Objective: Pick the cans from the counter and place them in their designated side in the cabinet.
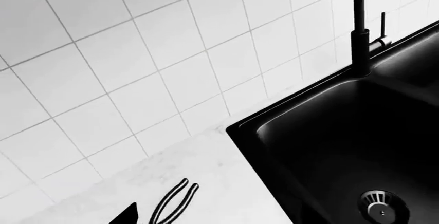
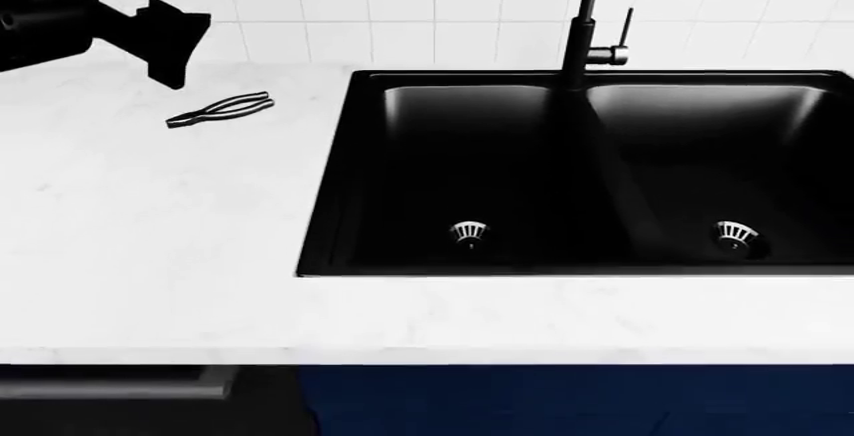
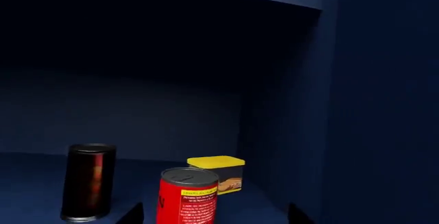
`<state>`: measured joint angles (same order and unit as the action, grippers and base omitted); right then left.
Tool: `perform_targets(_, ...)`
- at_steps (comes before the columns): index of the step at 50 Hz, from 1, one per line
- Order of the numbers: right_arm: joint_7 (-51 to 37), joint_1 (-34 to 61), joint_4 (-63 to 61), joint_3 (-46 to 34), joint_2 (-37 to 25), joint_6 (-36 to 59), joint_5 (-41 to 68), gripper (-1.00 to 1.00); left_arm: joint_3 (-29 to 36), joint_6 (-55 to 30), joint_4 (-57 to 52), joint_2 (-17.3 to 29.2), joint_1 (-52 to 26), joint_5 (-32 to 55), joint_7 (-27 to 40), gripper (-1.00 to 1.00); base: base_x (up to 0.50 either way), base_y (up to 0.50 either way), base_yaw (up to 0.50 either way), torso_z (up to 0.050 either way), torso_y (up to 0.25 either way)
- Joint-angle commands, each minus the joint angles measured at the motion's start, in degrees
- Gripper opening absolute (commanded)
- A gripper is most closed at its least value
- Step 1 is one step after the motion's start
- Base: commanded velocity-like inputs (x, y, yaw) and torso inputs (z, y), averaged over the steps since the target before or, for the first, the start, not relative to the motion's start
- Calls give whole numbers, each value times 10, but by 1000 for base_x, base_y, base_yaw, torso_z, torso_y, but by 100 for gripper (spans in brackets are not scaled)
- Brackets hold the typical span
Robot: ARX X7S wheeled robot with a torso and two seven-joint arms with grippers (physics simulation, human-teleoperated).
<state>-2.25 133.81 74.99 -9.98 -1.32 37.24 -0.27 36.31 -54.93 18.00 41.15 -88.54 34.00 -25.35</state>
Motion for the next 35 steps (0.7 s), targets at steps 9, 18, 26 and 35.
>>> perform_targets(9, 0, 0, 0, 0, 0, 0, 0, 100, -10, -6, -12, 1, 2, 9, 8, 100, -352, 0, 0, 0, 0)
perform_targets(18, 0, 0, 0, 0, 0, 0, 0, 100, -7, 4, 1, -5, 3, 5, 6, 100, -339, 0, 0, 0, 0)
perform_targets(26, 0, 0, 0, 0, 0, 0, 0, 100, -7, 6, 4, -8, 2, 5, 6, 100, -333, 0, 0, 0, 0)
perform_targets(35, 0, 0, 0, 0, 0, 0, 0, 100, -9, 3, 4, -10, 0, 7, 8, 100, -326, 0, 0, 0, 0)
